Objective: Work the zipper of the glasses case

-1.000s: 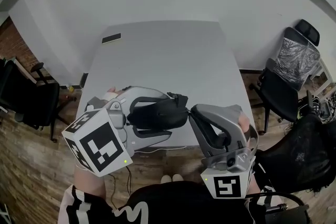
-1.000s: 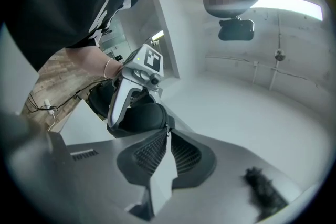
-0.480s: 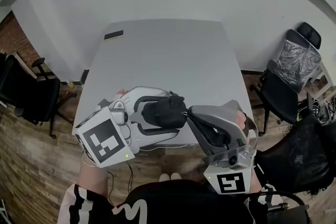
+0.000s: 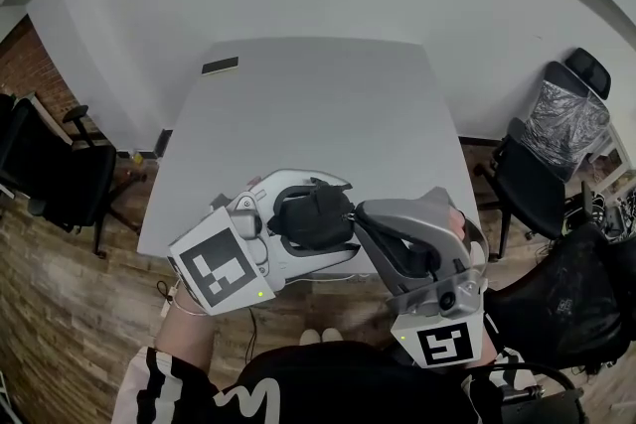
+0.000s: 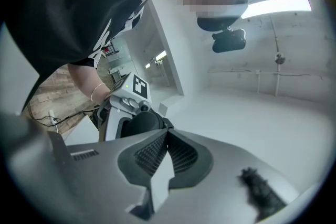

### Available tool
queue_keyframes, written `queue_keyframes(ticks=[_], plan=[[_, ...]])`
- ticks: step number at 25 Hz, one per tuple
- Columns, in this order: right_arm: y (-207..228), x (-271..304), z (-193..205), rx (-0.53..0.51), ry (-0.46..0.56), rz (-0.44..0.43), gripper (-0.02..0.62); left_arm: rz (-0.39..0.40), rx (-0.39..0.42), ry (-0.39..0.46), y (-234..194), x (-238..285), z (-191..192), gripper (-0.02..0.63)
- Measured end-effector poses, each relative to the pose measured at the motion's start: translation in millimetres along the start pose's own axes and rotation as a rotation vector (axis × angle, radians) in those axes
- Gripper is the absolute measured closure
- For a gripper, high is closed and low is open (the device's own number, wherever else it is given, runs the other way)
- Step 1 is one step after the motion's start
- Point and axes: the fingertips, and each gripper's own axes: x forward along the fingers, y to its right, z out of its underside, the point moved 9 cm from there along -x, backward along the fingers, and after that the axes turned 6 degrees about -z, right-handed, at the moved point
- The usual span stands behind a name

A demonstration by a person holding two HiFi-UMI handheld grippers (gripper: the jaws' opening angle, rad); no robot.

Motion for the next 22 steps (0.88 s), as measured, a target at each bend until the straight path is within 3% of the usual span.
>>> queue_keyframes(ticks=[2, 5, 19, 22], plan=[[-1, -2, 1, -0.023, 0.003, -0.006, 0.589, 0.030, -0.056, 0.029, 1, 0, -1, 0.328], [-4, -2, 4, -0.077, -0.012, -0.020, 0.589, 0.069, -0.101, 0.004, 4, -1, 2, 0.333], [-12, -5, 20, 0.008, -0.033, -0.007, 0.591, 0.141, -0.256, 0.102, 5, -7, 0, 0.337], [-12, -5, 30, 0.022, -0.078, 0.012, 0.591, 0.163, -0.340, 0.232, 1, -18, -6, 0.336]])
